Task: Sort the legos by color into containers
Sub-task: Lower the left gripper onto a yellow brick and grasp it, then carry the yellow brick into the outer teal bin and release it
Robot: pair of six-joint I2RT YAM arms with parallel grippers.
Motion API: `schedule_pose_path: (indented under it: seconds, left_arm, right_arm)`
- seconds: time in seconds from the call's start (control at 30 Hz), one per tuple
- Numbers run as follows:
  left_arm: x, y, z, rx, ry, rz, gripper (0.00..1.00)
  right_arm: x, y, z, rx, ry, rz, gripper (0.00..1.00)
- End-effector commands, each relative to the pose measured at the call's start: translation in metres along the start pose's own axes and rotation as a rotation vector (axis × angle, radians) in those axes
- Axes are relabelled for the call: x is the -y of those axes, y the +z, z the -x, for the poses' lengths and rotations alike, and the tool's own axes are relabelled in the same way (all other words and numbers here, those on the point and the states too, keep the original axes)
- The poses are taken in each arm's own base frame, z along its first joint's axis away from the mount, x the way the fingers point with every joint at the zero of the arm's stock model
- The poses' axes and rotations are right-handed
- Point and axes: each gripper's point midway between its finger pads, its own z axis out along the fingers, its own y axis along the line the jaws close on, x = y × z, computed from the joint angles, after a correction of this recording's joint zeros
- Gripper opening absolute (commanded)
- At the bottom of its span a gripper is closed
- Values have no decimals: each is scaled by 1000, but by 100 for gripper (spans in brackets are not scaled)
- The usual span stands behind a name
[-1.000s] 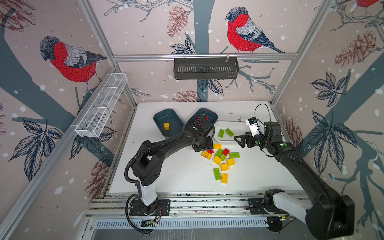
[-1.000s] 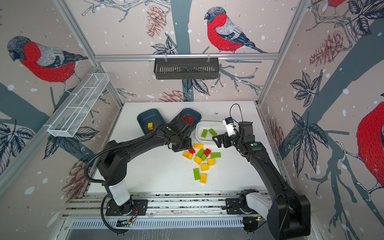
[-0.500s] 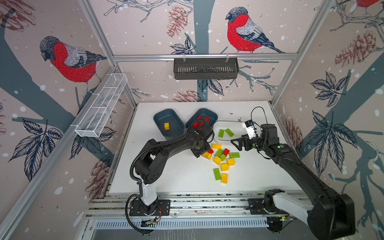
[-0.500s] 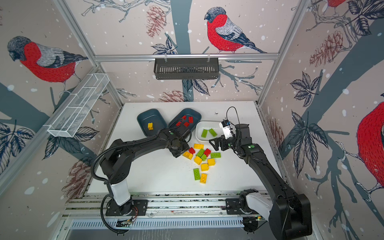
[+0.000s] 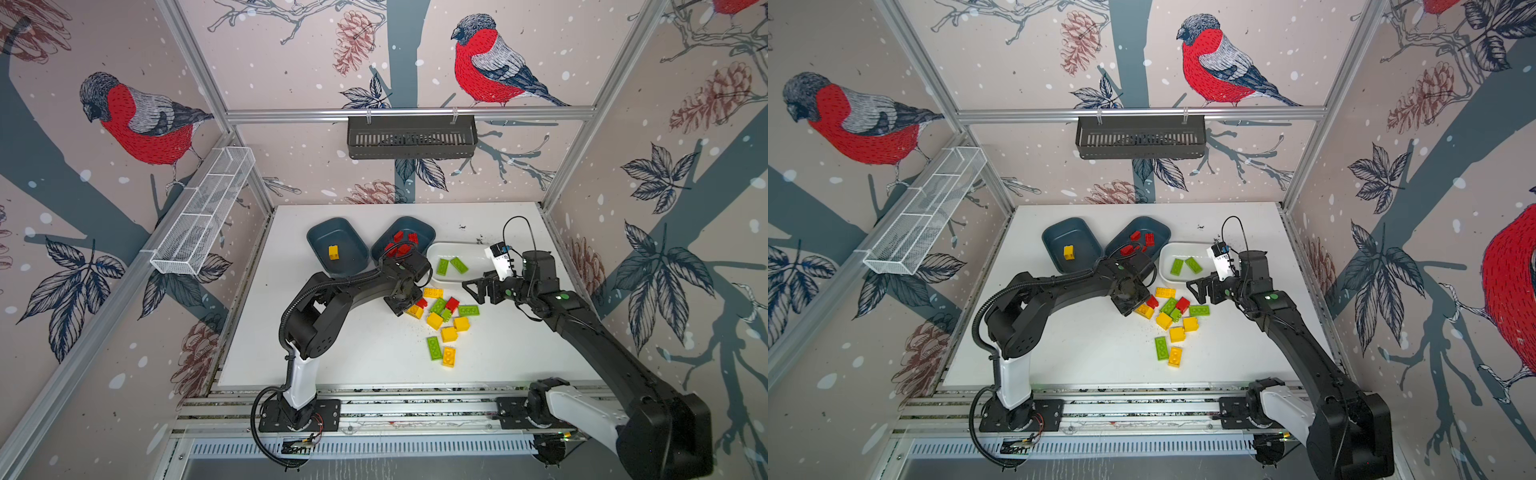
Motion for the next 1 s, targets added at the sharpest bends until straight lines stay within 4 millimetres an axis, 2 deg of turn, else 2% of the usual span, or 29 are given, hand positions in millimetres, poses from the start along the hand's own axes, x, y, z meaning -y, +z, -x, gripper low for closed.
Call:
schedule_pose_path:
  seconds: [0.0,0.43,0.57,0.77,0.87,0.97]
  left_arm:
    - [-6,1,1,13,-9,44,54]
    - [-12,1,-23,-19,39,111,50]
    - [-19,3,-32,-35,55,135,45]
    - [-23,5,-32,-36,89,152,36]
    - [-27,8,-33,-41,111,159,26]
    - [-25,0,-30,-26,146,157,24]
  right_arm:
    - [-1,-1,4,18,-15,0,99]
    - [-2,-3,-2,12,-12,-1,99]
    - [-1,-4,-3,13,-10,-5,99]
    - [-2,-5,-6,12,-8,-3,99]
    - [-3,-6,-6,12,-9,-4,99]
    - [-3,-7,-4,13,-9,-8,99]
